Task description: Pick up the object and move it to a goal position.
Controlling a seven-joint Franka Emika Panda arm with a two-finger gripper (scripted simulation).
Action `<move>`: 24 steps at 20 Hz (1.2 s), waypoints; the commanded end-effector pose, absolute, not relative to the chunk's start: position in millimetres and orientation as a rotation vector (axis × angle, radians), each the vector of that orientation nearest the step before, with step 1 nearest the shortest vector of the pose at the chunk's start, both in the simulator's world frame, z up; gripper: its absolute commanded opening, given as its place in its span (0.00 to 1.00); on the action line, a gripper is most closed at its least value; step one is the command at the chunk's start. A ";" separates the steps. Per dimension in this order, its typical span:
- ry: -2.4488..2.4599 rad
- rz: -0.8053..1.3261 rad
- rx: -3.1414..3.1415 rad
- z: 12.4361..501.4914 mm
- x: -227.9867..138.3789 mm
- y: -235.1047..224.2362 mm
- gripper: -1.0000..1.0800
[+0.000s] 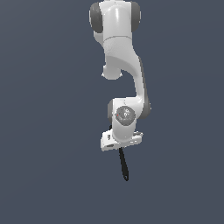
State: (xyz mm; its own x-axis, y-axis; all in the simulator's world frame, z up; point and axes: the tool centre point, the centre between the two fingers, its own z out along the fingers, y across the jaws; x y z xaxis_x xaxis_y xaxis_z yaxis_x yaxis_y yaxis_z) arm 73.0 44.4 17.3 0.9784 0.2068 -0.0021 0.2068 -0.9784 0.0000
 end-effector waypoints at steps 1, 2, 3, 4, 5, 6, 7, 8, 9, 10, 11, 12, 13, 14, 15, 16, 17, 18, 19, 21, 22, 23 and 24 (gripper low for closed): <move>0.327 -0.001 3.124 21.3 73.2 44.2 0.00; 0.327 -0.001 3.124 23.7 72.8 44.1 0.00; 0.327 -0.001 3.124 26.7 72.5 43.9 0.00; 0.327 -0.001 3.124 30.2 72.0 43.6 0.00; 0.327 -0.001 3.124 34.3 71.5 43.4 0.00; 0.327 -0.001 3.124 38.9 70.8 43.0 0.00; 0.327 -0.001 3.124 44.2 70.2 42.7 0.00; 0.327 -0.001 3.124 50.0 69.4 42.3 0.00; 0.327 -0.001 3.124 56.6 68.6 41.9 0.00; 0.327 -0.001 3.124 63.7 67.7 41.4 0.00; 0.327 -0.001 3.124 71.6 66.7 40.9 0.00; 0.328 0.000 3.124 80.2 65.6 40.7 0.00; 0.328 0.000 3.124 89.5 64.5 40.1 0.00; 0.328 0.000 3.124 99.4 63.3 39.5 0.00; 0.328 0.000 3.124 109.9 62.1 38.8 0.00; 0.328 0.000 3.124 120.9 60.8 38.1 0.00; 0.328 0.000 3.124 131.5 59.6 37.4 0.00; 0.328 0.000 3.124 141.9 58.5 36.7 0.00; 0.328 0.000 3.124 151.8 57.4 36.1 0.00; 0.328 0.000 3.124 170.4 55.6 34.9 0.00; 0.328 0.000 3.124 179.1 54.9 34.4 0.00; 0.328 0.000 3.124 187.3 54.1 34.2 0.00; 0.328 0.000 3.124 194.8 53.5 33.8 0.00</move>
